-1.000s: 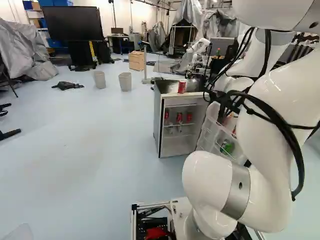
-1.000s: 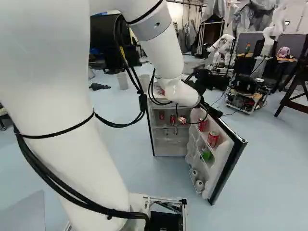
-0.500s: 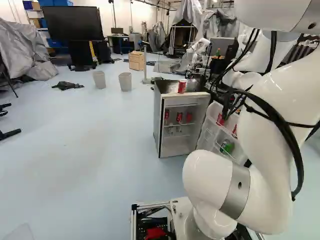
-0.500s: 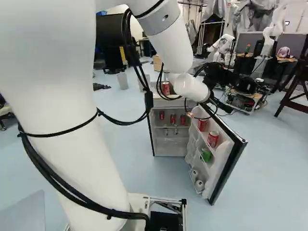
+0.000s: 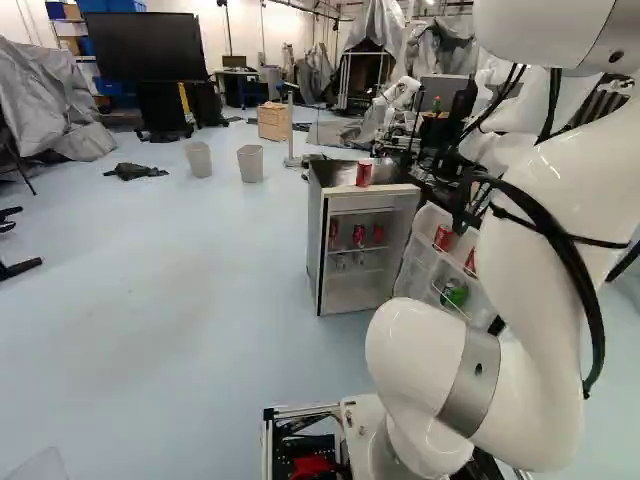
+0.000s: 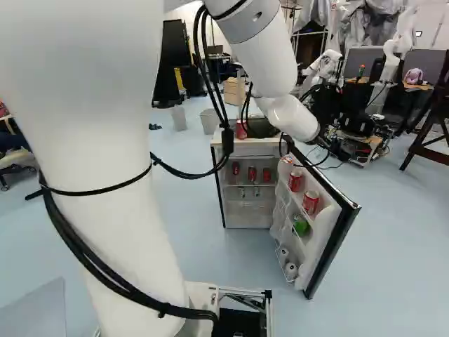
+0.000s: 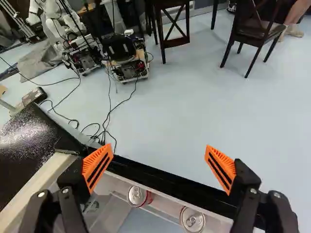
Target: Grab a drink from the fridge
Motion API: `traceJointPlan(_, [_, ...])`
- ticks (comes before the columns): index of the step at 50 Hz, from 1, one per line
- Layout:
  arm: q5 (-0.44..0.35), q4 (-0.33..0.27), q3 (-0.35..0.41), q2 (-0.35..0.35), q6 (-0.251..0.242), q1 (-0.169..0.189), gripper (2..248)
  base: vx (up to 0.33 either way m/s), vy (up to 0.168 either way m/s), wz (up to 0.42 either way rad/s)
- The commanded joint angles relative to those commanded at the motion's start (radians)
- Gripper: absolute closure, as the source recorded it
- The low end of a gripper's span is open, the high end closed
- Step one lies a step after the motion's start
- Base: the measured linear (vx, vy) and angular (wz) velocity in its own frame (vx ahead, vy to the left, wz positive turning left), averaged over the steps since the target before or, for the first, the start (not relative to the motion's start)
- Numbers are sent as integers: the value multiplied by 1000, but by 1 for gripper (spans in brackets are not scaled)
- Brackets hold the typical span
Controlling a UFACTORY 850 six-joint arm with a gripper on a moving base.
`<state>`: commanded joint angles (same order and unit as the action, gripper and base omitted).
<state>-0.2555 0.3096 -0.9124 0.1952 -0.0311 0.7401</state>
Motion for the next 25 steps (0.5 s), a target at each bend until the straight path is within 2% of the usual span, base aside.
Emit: traceJointPlan(25, [168, 0, -123, 86, 0, 39, 3, 0, 0, 0])
